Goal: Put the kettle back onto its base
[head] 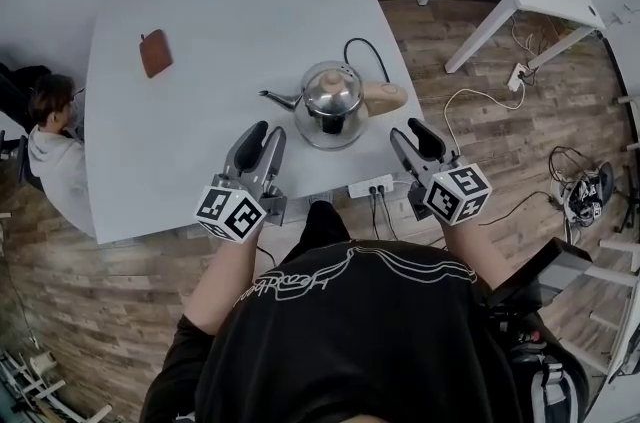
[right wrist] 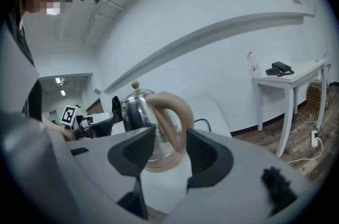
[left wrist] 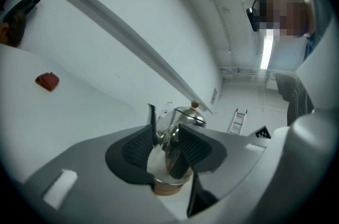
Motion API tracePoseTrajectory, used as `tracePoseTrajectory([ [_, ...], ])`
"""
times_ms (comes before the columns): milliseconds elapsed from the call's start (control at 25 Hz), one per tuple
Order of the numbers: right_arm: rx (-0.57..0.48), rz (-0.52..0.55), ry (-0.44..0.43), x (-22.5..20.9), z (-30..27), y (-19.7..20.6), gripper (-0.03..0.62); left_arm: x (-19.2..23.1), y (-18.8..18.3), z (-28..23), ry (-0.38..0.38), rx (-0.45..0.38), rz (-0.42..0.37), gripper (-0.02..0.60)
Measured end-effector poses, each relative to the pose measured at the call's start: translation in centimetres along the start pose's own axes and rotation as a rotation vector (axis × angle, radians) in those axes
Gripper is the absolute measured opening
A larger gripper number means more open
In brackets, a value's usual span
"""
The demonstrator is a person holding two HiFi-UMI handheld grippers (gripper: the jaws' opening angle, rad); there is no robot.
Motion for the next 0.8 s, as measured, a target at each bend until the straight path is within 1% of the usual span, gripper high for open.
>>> tracePoseTrajectory([
  [80,0.000,0.001,-0.051,2.0,1.0,-0.9,0.187,-2.2,-0.2,0.7,0.032,0.038,-0.058,0.120],
  [120,0.005,0.005,-0.074,3.0,1.5,-1.3,0.187,-3.5,-0.2,1.1,0.046,0.066,-0.088,0.094],
  [200,0.026,0.003,-0.101,5.0,2.7,-2.0,0.182,-5.9,-0.3,2.0,0.067,0.128,-0.139,0.006],
  [240,0.031,-0.004,-0.119,5.9,3.4,-2.3,0.145,-7.1,-0.6,2.5,0.079,0.152,-0.150,0.006],
  [280,0.031,-0.006,-0.145,7.0,4.0,-2.8,0.069,-8.3,-0.9,3.0,0.092,0.169,-0.150,0.006],
  [320,0.032,0.001,-0.178,8.1,4.7,-3.2,0.025,-9.4,-1.2,3.4,0.104,0.183,-0.142,0.006],
  [360,0.038,0.010,-0.214,9.2,5.4,-3.6,0.006,-10.5,-1.4,3.8,0.111,0.198,-0.130,0.006],
  [400,0.046,0.013,-0.251,10.3,6.0,-3.9,0.006,-11.5,-1.5,4.2,0.114,0.215,-0.124,0.006],
  [480,0.049,-0.017,-0.326,12.3,7.3,-4.9,0.006,-13.9,-1.6,4.7,0.137,0.244,-0.141,0.006],
  [600,0.051,-0.071,-0.413,14.5,9.0,-6.4,0.006,-17.8,-1.4,5.4,0.216,0.281,-0.174,0.005],
  [680,0.083,-0.065,-0.439,15.3,9.9,-6.6,0.006,-19.5,-1.2,5.9,0.254,0.304,-0.139,0.005],
  [760,0.109,-0.044,-0.446,15.7,10.7,-6.5,0.006,-20.9,-1.2,6.3,0.283,0.315,-0.085,0.005],
  [800,0.113,-0.041,-0.444,15.7,10.9,-6.5,0.006,-21.5,-1.3,6.4,0.294,0.320,-0.078,0.005],
])
Point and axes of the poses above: the fingertips, and each gripper's own axes: z backward along the fingers, x to its left, y out of its underside, the point moved 2 cm from there along z, backward along the fingers, and after that the axes turned 13 degrees about -x, right-handed, at the moved point
